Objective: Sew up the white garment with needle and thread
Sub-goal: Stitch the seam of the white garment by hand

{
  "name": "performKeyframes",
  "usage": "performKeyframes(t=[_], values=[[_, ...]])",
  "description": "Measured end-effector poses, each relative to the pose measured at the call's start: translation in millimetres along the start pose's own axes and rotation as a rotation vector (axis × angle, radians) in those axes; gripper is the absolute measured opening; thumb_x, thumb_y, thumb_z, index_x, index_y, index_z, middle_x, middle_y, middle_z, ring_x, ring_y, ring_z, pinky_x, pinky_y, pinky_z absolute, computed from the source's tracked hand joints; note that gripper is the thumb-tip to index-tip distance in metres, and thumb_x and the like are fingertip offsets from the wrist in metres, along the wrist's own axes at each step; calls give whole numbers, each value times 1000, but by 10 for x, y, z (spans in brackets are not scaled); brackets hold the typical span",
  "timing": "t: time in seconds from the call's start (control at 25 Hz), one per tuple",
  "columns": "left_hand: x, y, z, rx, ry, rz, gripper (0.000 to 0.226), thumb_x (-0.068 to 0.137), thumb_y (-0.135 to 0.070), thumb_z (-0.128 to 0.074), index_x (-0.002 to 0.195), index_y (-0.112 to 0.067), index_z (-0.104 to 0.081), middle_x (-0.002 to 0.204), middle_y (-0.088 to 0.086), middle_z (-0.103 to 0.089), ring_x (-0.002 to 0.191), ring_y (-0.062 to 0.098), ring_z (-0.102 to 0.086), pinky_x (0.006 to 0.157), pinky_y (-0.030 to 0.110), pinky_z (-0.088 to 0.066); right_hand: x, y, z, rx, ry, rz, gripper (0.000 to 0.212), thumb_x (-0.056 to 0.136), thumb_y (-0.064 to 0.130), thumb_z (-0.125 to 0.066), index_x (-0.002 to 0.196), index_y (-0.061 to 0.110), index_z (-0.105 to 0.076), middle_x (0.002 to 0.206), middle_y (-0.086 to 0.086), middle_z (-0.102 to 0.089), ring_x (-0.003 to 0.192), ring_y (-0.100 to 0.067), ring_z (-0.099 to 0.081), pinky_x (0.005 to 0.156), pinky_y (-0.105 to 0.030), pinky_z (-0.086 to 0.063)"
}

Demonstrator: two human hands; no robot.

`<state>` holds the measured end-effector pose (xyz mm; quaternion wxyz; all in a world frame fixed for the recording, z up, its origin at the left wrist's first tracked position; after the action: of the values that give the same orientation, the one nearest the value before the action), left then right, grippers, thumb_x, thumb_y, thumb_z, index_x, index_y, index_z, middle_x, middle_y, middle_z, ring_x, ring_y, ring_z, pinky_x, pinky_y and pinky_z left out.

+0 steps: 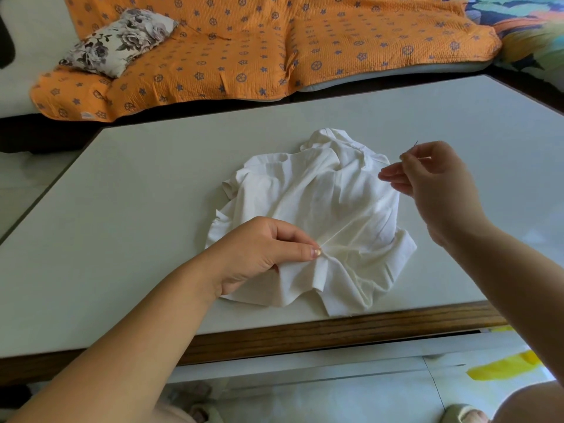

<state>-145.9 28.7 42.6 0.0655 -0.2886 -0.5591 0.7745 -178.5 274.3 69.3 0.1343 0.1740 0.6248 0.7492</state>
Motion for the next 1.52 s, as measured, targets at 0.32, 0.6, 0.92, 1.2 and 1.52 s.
performKeyframes(t=[0.32,0.6,0.92,1.2,1.52], values=[[-16,-6,53,12,44,5,15,68,-24,-83,82,-22,-80,88,-3,-75,92,8,-67,110,47,-39,178,-129,116,-451,-10,117,14,100,17,-38,101,17,-52,94,2,-70,84,-11,-58,61,-16,-37],[-22,-26,83,36,26,-9,21,66,-28,-88,84,-22,-80,89,-1,-75,93,13,-66,108,50,-40,85,-60,111,-487,2,71,13,100,18,-42,100,15,-54,87,2,-71,88,-22,-66,69,-31,-46],[38,-113,23,112,-82,-133,10,79,-32,-75,87,-28,-80,85,-5,-75,84,7,-65,83,36,-50,-1063,176,-615,11,710,-347,12,101,15,-49,96,6,-57,80,-15,-76,70,-27,-75,61,-30,-59],[11,-133,70,168,-101,-140,5,81,-21,-77,83,-25,-78,79,-8,-75,73,-1,-64,64,16,-49,-920,196,-449,-170,526,-146,11,98,12,-56,89,10,-61,75,-3,-75,66,-16,-74,60,-18,-57],[55,-84,-7,71,-58,-119,10,84,-18,-74,78,-25,-76,70,-9,-67,73,11,-57,64,24,-49,-926,149,-419,-199,509,-115,11,98,15,-55,88,13,-60,78,0,-75,65,-16,-74,61,-26,-59]])
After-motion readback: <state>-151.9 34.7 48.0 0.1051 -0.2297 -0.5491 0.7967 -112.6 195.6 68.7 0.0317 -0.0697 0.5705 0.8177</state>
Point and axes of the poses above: each hand's wrist, its own x-axis towards the middle knuckle, its own z-axis out of the back of the hand, y = z × x, the point moved 7 cm from there along x, towards the middle knuckle
